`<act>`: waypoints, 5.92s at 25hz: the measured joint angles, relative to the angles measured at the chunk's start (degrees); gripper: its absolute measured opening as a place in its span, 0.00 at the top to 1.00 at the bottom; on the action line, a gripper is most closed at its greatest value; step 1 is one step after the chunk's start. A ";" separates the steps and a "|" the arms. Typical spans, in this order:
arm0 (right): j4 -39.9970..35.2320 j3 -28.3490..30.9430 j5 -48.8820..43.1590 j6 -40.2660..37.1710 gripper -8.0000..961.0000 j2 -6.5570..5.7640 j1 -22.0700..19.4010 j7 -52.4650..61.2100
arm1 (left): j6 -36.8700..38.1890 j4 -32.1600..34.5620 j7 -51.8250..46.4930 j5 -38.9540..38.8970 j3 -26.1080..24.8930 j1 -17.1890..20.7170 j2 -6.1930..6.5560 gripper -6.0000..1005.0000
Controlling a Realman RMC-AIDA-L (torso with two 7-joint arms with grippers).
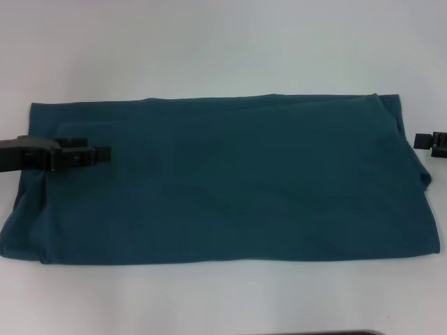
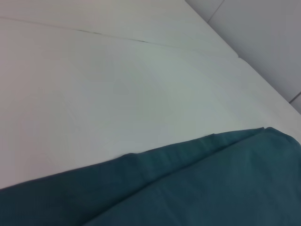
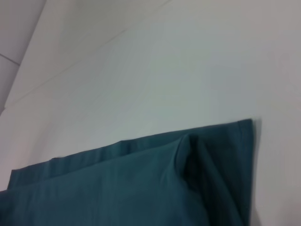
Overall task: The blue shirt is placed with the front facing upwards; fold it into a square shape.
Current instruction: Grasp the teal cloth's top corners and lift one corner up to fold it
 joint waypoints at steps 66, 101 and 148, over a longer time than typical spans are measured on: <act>-0.47 -0.54 0.76 5.23 0.18 -0.29 -0.34 0.94 | -1.38 0.00 0.03 0.01 0.00 -0.52 0.44 0.28; -1.86 -1.34 -0.40 2.50 0.17 0.92 -1.03 0.96 | -1.55 0.00 0.05 0.01 0.00 -0.66 0.39 0.28; -3.50 -6.86 -0.34 0.91 0.17 2.87 2.57 1.91 | -1.55 0.09 0.65 0.01 0.00 -0.59 0.32 0.28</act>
